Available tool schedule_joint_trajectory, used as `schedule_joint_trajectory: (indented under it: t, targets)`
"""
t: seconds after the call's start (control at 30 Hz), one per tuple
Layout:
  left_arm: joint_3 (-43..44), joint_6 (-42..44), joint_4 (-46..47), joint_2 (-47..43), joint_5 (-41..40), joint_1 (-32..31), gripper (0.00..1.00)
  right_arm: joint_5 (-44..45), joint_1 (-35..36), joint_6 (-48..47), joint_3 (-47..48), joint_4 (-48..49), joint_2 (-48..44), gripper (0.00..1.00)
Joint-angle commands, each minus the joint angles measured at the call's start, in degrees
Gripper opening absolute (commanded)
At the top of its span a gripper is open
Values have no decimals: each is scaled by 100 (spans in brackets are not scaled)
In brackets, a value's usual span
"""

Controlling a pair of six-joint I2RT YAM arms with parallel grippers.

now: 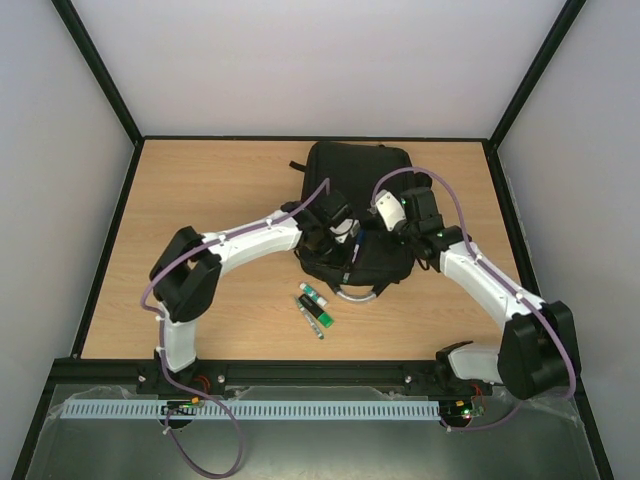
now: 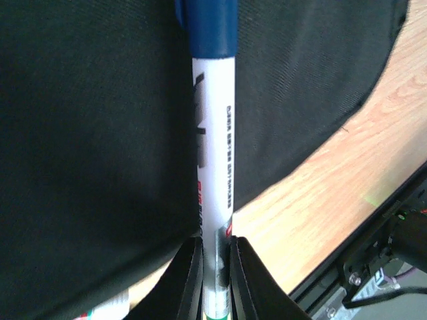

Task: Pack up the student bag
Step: Place the stationery in the student bag.

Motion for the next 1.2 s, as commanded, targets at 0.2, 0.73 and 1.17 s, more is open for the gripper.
schedule_joint_trajectory:
  t: [0.2,0.73,1.17]
  targets:
    - [1218,26,-150,1046,95,202,2,-134,38,0,-142,38,-255,8]
    - [1502,-292,-233,1324,405,714,2,406,30,-281,819,161,1025,41]
    - [1285,-156,113,1106,419,722,2,21,32,-281,1221,-35,1527,1]
